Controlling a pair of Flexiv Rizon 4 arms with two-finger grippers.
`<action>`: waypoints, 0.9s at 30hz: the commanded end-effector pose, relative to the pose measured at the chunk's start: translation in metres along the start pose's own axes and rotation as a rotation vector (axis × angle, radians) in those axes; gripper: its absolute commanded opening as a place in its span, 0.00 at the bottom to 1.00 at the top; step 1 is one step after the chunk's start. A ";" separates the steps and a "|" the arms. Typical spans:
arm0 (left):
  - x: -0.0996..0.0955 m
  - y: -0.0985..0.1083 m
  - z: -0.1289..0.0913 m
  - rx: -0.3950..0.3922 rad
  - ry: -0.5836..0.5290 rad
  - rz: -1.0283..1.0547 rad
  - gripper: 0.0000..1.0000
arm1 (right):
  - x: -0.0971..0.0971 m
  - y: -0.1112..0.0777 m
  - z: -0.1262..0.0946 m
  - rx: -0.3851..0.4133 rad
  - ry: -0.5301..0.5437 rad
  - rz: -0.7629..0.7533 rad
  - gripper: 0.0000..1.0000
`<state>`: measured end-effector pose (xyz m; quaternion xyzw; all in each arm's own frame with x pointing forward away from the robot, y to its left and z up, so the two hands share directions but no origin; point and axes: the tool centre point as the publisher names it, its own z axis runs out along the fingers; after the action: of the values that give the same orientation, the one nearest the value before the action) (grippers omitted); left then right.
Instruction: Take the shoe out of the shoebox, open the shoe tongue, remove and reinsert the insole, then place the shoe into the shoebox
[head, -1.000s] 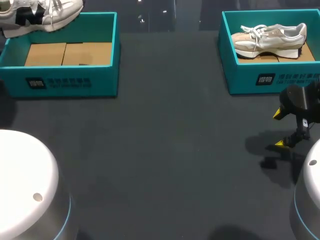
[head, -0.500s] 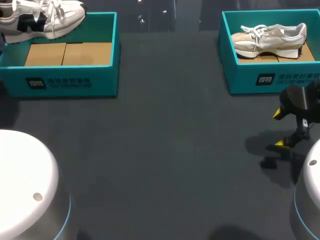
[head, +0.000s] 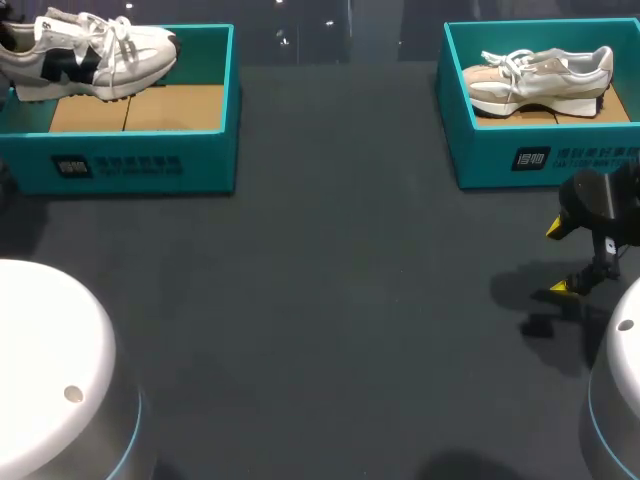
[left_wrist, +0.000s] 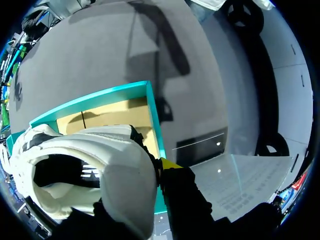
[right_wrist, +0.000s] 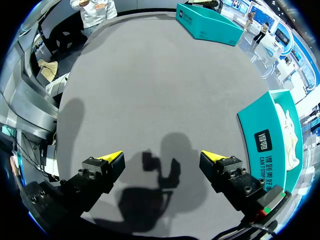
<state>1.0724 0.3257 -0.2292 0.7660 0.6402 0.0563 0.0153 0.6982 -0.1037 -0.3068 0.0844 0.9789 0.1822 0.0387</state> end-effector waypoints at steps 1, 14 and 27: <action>-0.003 -0.002 0.004 -0.003 0.010 0.003 0.00 | 0.002 0.000 0.000 0.004 -0.003 0.001 1.00; 0.003 -0.002 0.020 0.003 0.022 0.016 0.00 | 0.002 0.000 0.000 0.004 -0.003 0.001 1.00; -0.005 -0.007 0.035 0.004 0.051 0.045 0.00 | 0.002 0.000 0.000 0.004 -0.003 0.001 1.00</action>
<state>1.0704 0.3255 -0.2656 0.7779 0.6243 0.0721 -0.0036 0.6981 -0.1036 -0.3068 0.0844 0.9789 0.1822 0.0387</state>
